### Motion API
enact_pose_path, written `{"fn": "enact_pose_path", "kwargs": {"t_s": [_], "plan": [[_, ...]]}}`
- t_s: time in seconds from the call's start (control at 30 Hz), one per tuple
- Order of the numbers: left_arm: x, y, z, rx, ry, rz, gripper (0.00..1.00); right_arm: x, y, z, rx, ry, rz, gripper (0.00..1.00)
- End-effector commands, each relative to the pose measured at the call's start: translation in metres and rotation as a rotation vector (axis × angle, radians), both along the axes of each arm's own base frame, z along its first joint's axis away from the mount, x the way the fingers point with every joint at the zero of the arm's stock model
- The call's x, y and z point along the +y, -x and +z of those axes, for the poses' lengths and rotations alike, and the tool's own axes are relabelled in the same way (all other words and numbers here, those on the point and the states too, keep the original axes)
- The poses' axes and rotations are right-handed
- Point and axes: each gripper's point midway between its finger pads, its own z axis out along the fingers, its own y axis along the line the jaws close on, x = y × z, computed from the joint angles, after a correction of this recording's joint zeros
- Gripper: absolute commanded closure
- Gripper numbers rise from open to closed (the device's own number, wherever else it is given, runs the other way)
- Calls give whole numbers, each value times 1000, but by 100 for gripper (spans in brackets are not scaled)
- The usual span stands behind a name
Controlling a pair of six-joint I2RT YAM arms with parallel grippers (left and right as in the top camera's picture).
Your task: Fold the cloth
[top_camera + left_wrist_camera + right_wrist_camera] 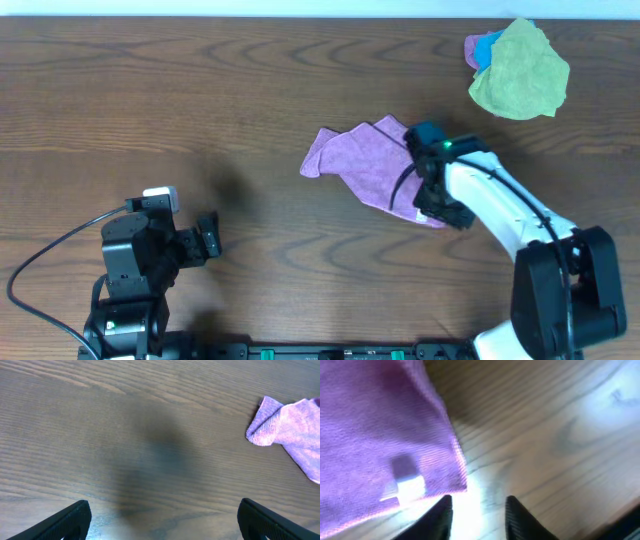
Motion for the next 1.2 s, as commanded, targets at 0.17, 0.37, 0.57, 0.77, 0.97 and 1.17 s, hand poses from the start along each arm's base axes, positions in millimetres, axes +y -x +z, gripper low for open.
{"fn": "enact_pose_path", "kwargs": {"t_s": [0.17,0.37,0.57,0.77,0.97,1.17], "plan": [[-2,-3,10,-24,16,-6,5,40,-13,23,-58,-206,326,41],[-10,-2,12,-27,47,-40,5,107,-46,46,-257,-506,486,37],[-10,-2,12,-27,47,-41,5,155,-73,42,-357,-643,578,40],[-10,-2,11,-27,47,-41,5,195,-84,18,-362,-737,650,39],[-10,-2,11,-25,47,-41,5,219,-98,7,-395,-779,689,40],[-10,-2,11,-25,46,-40,5,250,-114,15,-433,-819,736,41]]}}
